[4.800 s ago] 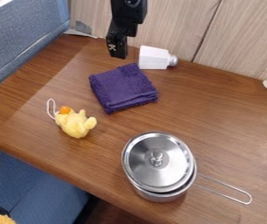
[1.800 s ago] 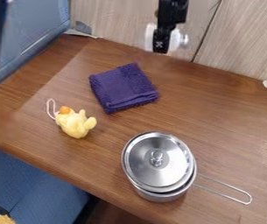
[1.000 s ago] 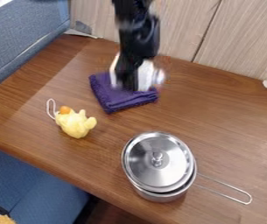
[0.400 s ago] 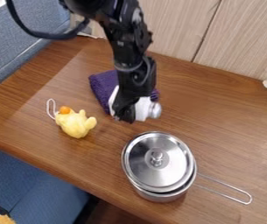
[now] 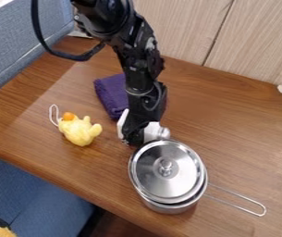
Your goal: Take the container and put it next to the silver pot.
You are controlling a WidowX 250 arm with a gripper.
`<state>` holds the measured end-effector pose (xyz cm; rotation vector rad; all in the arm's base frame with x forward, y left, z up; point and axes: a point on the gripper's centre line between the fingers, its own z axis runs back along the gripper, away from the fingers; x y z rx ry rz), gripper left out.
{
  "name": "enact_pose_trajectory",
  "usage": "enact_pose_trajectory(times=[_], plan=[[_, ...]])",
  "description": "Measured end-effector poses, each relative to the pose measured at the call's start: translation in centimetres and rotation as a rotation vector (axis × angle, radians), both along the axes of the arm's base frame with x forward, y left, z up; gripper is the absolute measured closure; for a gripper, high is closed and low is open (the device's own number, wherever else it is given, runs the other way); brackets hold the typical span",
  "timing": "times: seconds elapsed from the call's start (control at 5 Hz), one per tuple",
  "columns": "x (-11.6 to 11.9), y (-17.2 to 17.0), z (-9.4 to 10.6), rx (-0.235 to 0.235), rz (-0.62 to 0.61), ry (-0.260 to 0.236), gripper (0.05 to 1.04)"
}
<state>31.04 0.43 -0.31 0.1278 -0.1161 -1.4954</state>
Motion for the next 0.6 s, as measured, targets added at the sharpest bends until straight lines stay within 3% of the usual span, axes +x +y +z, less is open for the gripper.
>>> enact_pose_trajectory(times=[0.2, 0.4, 0.6], plan=[[0.0, -0.1, -0.1, 0.017, -0.003, 0.002, 0.341], [-0.1, -0.4, -0.1, 0.077, -0.007, 0.012, 0.091], [0.6, -0.8, 1.9, 0.079, -0.042, -0.071, 0.078]])
